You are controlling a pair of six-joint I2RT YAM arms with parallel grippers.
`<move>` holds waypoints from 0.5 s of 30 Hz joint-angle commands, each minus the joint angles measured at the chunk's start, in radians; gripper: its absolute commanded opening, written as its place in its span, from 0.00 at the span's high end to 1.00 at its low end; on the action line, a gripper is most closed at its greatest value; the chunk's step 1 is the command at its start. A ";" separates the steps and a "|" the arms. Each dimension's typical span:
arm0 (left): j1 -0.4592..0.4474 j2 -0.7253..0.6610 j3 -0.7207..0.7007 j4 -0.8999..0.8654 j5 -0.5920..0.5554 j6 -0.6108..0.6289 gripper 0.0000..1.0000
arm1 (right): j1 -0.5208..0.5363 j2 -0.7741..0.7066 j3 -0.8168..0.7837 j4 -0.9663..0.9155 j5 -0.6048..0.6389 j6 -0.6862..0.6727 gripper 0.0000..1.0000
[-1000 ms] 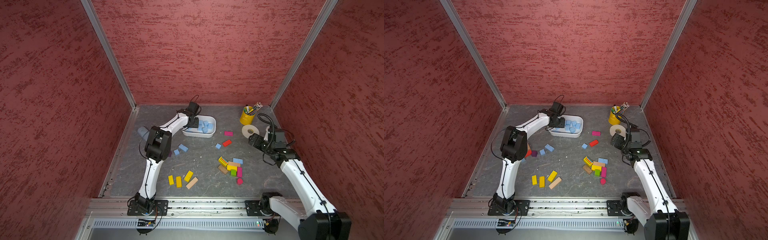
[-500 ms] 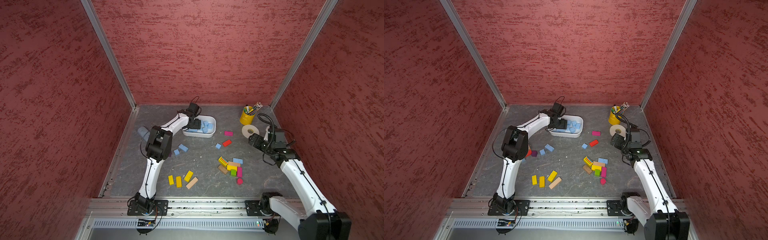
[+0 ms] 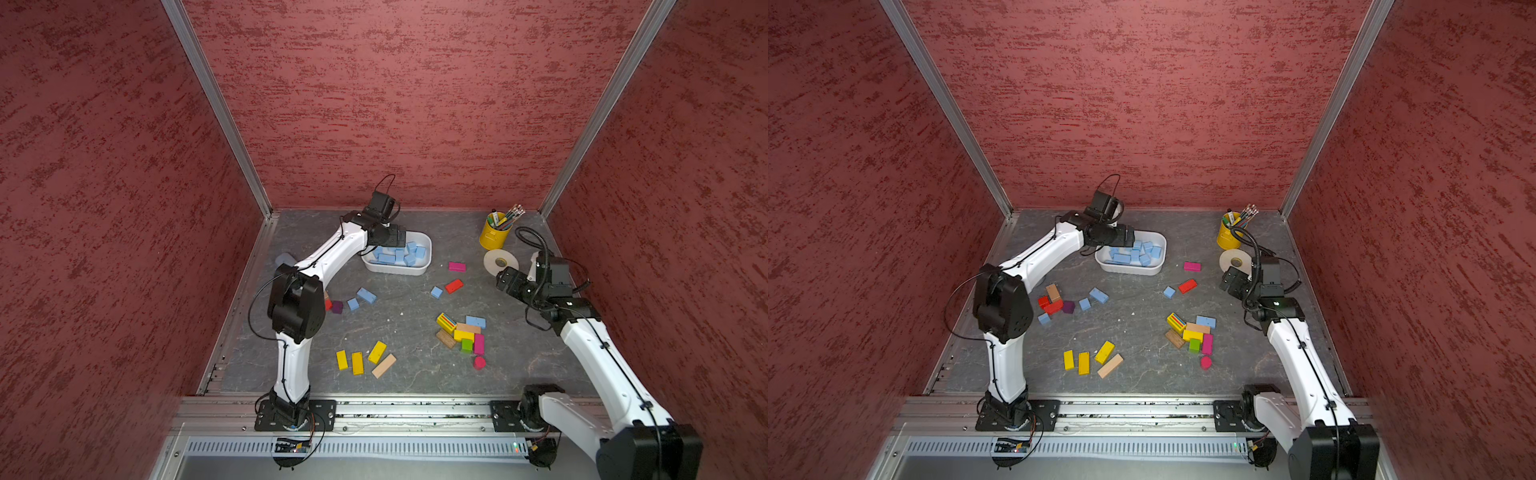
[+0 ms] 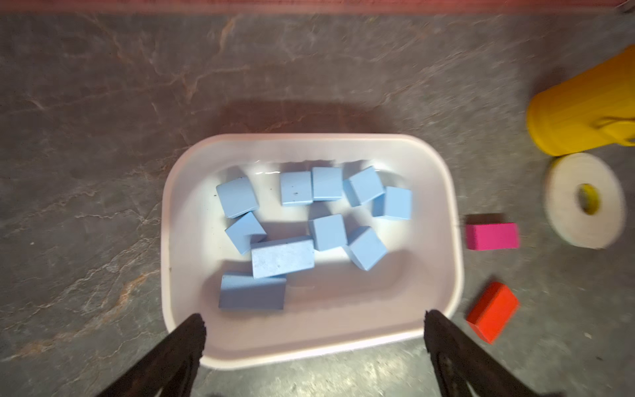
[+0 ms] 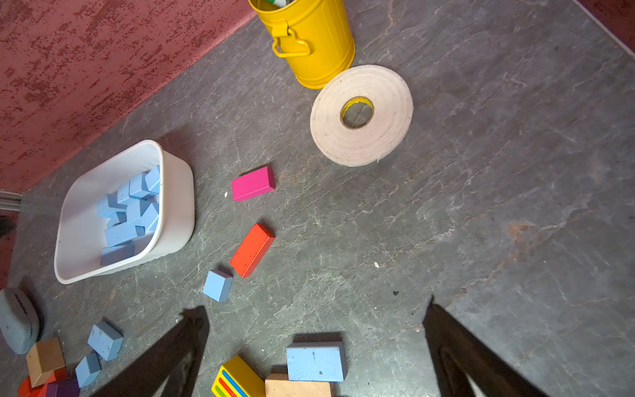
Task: Pick out the blue building blocks
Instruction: Place the building block in the storage box, then pick up the building block from the center of the board.
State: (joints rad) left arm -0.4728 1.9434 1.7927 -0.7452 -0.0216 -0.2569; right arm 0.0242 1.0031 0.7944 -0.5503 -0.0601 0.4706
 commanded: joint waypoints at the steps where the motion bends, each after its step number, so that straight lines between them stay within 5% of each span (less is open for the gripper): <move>1: -0.007 -0.130 -0.094 0.041 0.053 -0.016 0.00 | -0.005 -0.012 -0.012 0.013 -0.023 0.001 0.01; 15: -0.018 -0.564 -0.516 0.078 0.152 0.090 0.00 | -0.005 0.000 -0.034 0.021 -0.100 0.008 0.01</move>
State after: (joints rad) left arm -0.4877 1.4246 1.3128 -0.6579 0.1036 -0.2188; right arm 0.0242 1.0031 0.7727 -0.5495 -0.1246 0.4709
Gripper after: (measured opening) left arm 0.996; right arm 0.988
